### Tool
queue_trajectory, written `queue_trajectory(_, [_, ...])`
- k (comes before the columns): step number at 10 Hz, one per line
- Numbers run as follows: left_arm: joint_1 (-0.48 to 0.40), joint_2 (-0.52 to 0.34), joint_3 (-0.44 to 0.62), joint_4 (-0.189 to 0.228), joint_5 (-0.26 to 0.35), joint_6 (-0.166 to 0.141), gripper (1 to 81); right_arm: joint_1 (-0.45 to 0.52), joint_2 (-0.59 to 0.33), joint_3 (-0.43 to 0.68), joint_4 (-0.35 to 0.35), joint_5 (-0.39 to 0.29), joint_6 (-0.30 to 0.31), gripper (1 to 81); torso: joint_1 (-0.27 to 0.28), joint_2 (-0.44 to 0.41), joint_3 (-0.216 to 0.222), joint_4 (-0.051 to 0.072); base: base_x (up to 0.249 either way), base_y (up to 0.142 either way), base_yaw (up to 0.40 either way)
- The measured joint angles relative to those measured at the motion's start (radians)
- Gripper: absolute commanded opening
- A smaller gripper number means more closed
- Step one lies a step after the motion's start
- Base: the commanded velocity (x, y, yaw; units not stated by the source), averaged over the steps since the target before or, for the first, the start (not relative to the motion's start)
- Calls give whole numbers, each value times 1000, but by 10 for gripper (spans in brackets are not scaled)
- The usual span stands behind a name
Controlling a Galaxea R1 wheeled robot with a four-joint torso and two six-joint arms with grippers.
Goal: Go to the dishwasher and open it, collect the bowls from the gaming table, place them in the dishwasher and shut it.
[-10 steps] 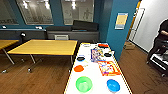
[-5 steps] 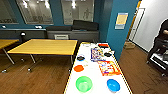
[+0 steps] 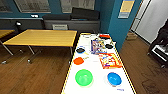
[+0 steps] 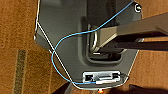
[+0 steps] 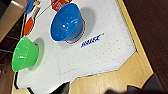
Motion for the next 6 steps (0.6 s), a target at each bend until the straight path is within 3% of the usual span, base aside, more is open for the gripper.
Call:
queue_trajectory(4, [-12, 7, 0, 0, 0, 0, 811, 146, 21, -23, 76, -80, 1, 811, 0, 0, -9, 0, 0, 0, 0])
queue_trajectory(6, [-12, 8, -2, 0, -1, 0, 811, 197, 67, -98, 111, -123, 1, 811, 0, 0, -9, 0, 0, 0, 0])
